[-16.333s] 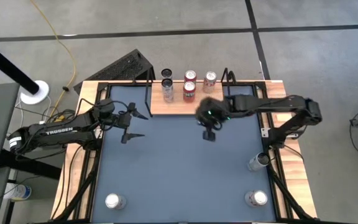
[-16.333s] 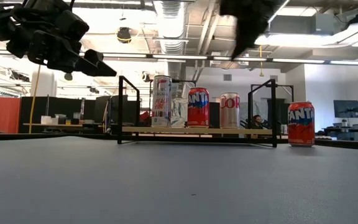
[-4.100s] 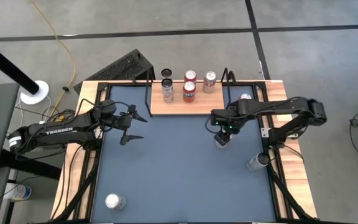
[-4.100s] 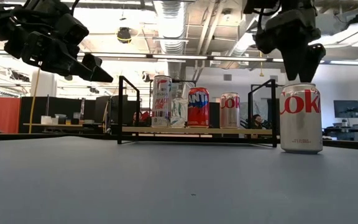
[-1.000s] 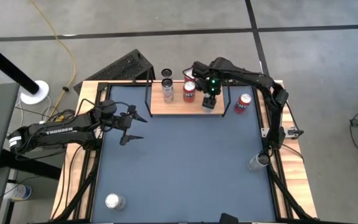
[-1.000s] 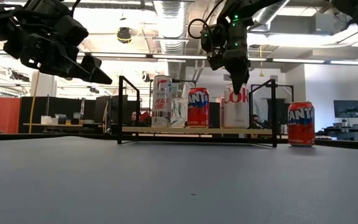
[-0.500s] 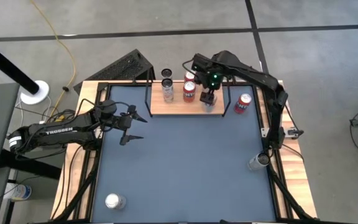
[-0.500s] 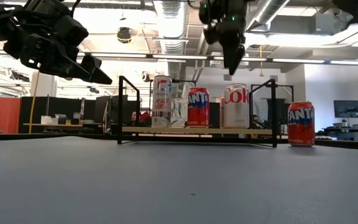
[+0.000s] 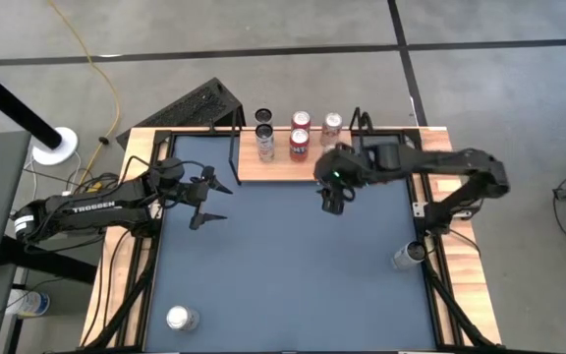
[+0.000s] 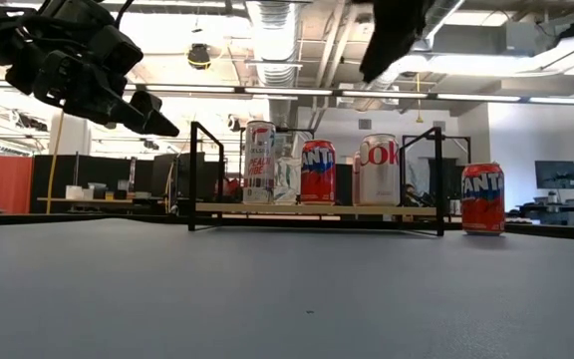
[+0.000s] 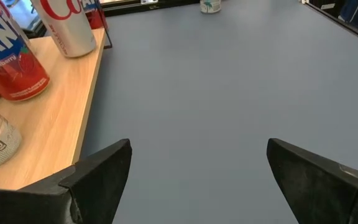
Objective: Place canned beverage on shelf
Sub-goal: Put the right silver soda can on the shelf aligned with the other silver soda can
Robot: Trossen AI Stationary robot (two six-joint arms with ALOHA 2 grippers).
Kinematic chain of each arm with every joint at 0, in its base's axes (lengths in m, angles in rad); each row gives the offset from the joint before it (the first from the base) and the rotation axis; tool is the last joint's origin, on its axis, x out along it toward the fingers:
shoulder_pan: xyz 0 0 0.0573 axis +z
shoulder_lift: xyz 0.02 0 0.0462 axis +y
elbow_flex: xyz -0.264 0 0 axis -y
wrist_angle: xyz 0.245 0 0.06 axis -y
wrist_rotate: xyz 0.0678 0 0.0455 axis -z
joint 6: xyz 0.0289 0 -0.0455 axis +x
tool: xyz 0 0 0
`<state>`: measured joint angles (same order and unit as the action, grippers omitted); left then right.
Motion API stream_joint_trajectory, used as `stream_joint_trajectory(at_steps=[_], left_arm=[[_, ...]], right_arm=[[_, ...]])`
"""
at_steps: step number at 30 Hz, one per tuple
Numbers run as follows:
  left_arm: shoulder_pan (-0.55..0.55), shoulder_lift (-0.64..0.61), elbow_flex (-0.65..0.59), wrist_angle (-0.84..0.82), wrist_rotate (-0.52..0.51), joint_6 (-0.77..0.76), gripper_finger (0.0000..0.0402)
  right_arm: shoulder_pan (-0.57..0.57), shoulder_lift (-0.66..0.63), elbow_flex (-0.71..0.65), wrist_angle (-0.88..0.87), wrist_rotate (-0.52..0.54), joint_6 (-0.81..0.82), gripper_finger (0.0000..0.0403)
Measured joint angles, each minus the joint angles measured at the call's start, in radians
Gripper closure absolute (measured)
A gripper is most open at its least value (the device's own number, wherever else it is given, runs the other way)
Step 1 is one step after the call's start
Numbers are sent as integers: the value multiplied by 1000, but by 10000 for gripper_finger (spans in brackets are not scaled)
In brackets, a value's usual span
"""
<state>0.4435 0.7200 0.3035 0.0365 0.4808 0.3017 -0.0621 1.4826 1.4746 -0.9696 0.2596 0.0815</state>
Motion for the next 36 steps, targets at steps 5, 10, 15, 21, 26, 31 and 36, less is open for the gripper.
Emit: stream_joint_trajectory(at_steps=[5, 10, 15, 21, 26, 31, 36], left_arm=[[0, 0, 0, -1, -2, -9, 38], [0, 0, 0, -1, -2, -12, 38], [-1, 0, 0, -1, -22, -12, 38], [-1, 2, 0, -2, -35, -8, 38], [-1, 2, 0, -2, -44, -3, 38], [-1, 7, 0, 2, -48, 3, 38], [-1, 21, 0, 3, -50, 4, 38]], right_arm=[[-26, -85, -264, 210, -1, 49, 207], [-83, -83, -316, 214, -46, 77, 312], [-129, -38, -305, 208, -52, 14, 394], [-192, 26, -294, 181, -52, -27, 401], [-214, 76, -269, 158, -44, -63, 403], [-222, 114, -225, 113, -17, -85, 403], [-236, 116, -210, 112, 14, -102, 403]])
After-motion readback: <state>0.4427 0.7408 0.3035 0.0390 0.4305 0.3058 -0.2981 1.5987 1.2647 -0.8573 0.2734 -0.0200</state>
